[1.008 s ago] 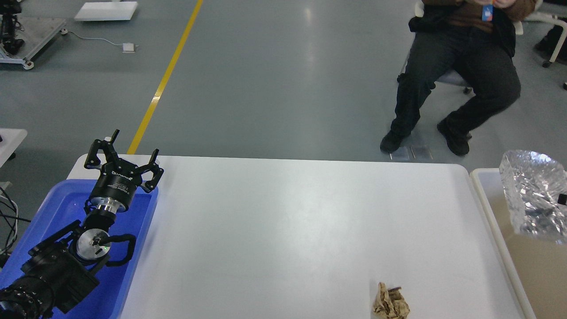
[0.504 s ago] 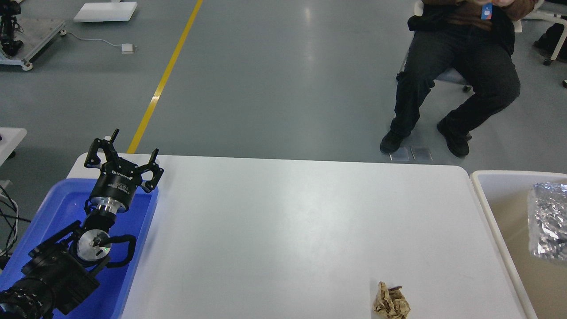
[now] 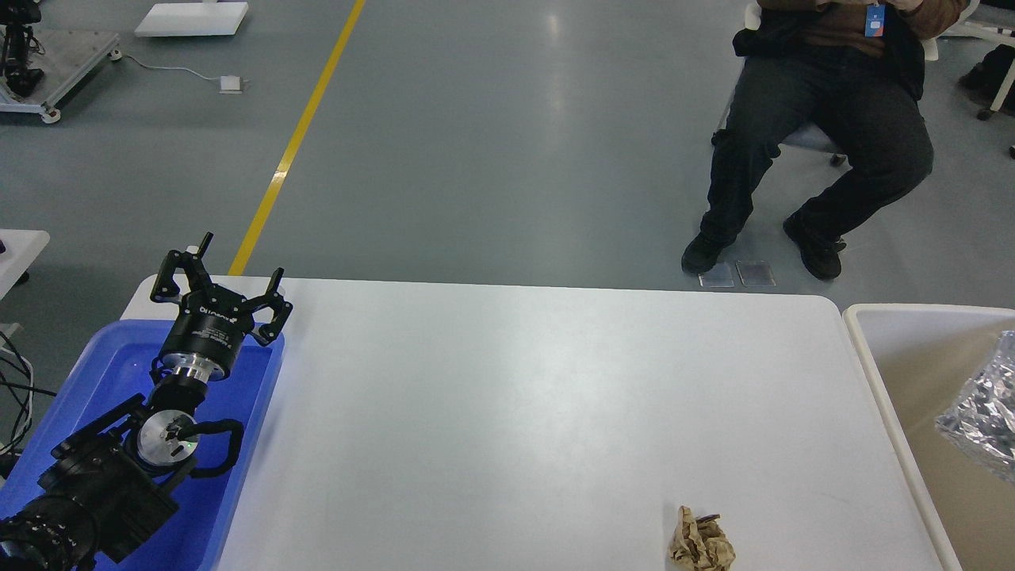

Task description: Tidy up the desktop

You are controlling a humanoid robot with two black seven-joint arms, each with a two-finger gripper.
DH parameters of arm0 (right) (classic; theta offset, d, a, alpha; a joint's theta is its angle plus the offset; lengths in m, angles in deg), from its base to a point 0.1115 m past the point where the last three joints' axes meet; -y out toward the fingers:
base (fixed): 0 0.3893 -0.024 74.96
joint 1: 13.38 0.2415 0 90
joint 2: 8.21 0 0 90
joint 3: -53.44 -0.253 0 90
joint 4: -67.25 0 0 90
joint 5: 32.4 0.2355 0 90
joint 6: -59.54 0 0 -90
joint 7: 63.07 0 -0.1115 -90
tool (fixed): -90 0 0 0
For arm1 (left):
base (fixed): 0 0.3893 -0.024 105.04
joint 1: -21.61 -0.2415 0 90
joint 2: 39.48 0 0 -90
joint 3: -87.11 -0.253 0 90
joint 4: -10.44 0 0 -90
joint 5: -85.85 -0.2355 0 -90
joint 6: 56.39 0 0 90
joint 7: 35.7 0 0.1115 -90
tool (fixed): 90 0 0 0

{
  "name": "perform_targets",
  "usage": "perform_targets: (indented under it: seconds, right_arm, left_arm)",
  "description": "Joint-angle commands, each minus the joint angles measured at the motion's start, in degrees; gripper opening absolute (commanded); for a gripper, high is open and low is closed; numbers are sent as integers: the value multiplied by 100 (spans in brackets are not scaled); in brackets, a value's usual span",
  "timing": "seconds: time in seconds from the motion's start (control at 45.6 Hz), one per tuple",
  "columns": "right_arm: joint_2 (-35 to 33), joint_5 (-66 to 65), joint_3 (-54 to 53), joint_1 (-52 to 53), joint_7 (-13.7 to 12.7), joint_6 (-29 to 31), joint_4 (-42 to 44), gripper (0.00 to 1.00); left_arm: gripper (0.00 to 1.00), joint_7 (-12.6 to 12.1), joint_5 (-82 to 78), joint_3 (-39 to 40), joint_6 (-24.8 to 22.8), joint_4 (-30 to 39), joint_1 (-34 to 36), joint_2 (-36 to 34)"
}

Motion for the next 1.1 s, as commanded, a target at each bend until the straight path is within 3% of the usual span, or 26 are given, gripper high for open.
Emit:
perform_targets:
  seconds: [0.0,0.219,0.592,0.635,0.679,0.701,0.767,0.898,1.074]
  right_arm:
    - [170,1629,-46,-53,-769,31,50,0]
    - [214,1594,226,-343,-629,4,68,0]
    - [223,1585,341,-352,-629,-48,94,2]
    - [223,1594,332,-352,-629,-48,94,26]
    - [231,1594,324,-343,-629,-57,94,69]
    - [240,1603,306,-334,-629,-57,85,77]
    - [240,1603,315,-317,-629,-48,85,80]
    - [240,1603,315,-255,-629,-22,85,100]
    - [240,1603,306,-88,-629,-22,68,100]
  left_arm:
    - [100,5,1,0,-1,0,0,0]
    - [100,5,1,0,8,0,0,0]
    - [100,5,1,0,8,0,0,0]
    - [100,5,1,0,8,0,0,0]
    - [100,5,1,0,8,0,0,0]
    - [100,5,1,0,8,0,0,0]
    - [100,5,1,0,8,0,0,0]
    - [100,5,1,0,8,0,0,0]
    - [100,5,1,0,8,0,0,0]
